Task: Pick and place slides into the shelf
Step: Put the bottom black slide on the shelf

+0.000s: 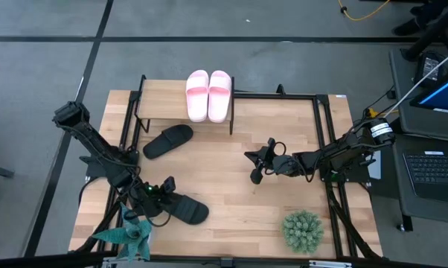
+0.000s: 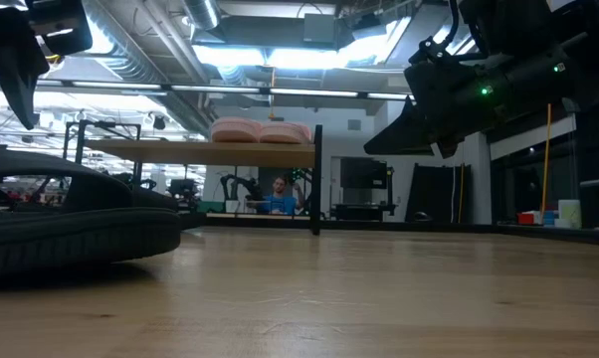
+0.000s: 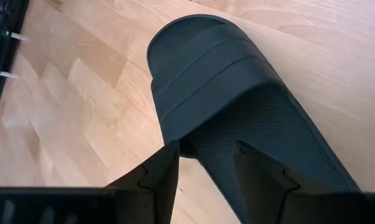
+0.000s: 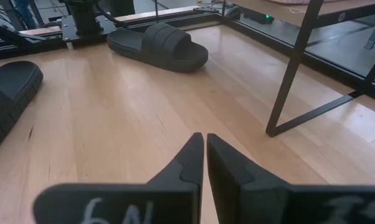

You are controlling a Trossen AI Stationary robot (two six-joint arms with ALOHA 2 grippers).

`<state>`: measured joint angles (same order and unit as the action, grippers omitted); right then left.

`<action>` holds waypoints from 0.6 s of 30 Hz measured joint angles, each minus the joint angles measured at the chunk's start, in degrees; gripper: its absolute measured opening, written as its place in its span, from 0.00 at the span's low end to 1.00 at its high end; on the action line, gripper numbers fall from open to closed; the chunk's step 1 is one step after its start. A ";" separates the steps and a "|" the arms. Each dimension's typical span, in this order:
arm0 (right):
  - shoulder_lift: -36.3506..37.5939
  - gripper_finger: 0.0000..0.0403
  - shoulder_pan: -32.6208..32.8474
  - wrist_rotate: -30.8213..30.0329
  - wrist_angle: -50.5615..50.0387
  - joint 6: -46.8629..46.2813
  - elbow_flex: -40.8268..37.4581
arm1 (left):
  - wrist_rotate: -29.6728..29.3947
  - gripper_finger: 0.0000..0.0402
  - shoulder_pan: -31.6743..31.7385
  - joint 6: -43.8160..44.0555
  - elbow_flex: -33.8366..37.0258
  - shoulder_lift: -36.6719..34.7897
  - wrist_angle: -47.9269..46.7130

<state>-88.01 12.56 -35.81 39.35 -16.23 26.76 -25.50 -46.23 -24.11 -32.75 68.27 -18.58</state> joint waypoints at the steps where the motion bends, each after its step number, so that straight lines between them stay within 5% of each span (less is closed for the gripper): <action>1: 0.00 0.06 0.00 0.00 -0.01 0.00 0.00 | 0.02 0.36 0.01 0.27 0.00 0.00 0.00; 18: 0.00 0.06 0.00 0.00 0.00 0.00 0.00 | 0.09 0.36 0.08 6.07 0.00 0.00 0.02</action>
<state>-88.01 12.56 -35.81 39.35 -16.23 26.76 -25.41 -46.15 -18.04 -32.75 68.27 -18.57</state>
